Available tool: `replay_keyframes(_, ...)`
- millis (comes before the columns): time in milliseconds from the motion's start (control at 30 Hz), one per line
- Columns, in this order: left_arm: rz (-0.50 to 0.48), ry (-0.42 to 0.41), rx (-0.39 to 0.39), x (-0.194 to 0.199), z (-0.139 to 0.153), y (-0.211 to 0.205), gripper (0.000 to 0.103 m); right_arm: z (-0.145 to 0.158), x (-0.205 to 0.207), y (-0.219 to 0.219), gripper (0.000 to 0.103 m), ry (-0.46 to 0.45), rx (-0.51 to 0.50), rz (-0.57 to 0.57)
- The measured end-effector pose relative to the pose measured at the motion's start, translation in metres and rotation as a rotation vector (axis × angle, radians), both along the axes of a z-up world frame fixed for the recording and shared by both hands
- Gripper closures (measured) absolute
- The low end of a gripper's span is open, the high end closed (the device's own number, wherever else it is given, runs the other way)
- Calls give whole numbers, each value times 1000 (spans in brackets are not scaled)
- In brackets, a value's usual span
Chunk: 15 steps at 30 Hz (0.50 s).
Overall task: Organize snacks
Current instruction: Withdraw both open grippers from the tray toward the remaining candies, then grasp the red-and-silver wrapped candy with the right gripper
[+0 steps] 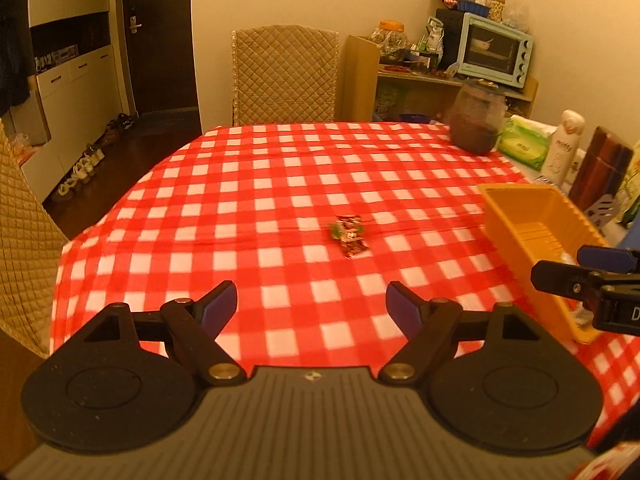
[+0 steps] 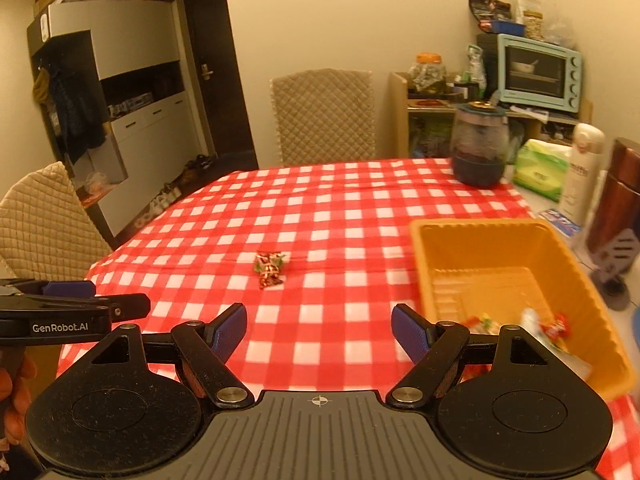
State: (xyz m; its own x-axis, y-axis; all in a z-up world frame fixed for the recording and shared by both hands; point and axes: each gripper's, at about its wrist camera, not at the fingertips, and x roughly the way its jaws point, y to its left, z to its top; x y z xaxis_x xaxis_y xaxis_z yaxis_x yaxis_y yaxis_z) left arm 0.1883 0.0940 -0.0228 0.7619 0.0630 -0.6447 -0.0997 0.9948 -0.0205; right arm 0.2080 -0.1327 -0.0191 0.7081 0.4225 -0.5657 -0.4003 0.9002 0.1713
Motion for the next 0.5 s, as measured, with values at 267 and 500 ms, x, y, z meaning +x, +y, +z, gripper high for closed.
replay_keyframes(267,34,2,-6,49,-32,37,18,-36,59,50,24,4,-20,58)
replay_keyframes(500,33,21,3,85,-50,53,18,-70,107,84,34,17,-45,108)
